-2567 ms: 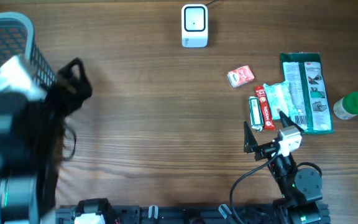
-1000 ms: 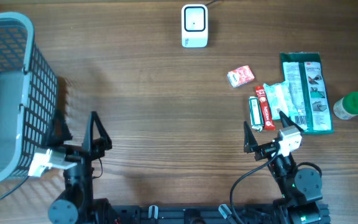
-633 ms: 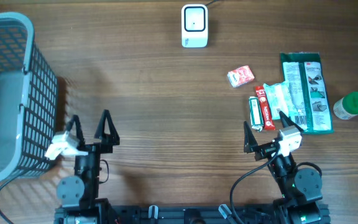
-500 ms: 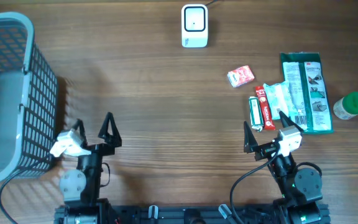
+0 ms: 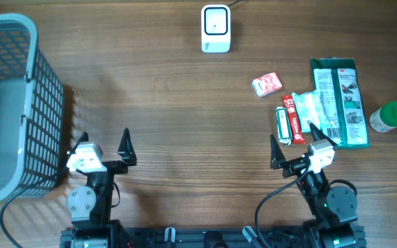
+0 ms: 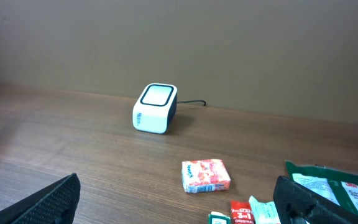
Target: Scan the item barcode
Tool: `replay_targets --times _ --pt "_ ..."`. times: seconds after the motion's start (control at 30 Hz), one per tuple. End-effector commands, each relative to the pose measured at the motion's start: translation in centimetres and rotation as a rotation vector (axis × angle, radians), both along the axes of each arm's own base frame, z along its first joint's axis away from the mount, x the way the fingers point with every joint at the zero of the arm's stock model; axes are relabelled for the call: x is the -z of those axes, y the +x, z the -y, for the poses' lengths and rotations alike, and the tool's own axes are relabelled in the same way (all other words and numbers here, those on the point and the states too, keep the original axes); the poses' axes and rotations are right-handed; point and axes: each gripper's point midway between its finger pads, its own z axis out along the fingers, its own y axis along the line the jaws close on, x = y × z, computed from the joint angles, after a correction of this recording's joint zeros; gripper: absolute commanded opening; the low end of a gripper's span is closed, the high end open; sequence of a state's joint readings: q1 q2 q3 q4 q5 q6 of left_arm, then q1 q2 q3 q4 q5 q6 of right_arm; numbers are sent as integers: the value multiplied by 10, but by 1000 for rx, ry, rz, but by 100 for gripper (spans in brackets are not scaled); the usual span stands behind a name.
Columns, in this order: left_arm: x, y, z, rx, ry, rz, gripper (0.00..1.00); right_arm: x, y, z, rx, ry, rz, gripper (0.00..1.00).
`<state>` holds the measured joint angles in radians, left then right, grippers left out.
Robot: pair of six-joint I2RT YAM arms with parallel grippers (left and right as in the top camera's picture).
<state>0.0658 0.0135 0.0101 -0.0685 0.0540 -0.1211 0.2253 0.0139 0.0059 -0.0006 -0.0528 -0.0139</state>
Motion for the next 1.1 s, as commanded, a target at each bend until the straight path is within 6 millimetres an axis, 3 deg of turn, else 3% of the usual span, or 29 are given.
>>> replay_targets --times 0.0,1.07 --pt "1 0 3 20 45 1 100 0 -1 -2 -16 -11 5 100" --pt "1 0 3 20 45 0 100 0 -1 -2 -15 -11 5 100"
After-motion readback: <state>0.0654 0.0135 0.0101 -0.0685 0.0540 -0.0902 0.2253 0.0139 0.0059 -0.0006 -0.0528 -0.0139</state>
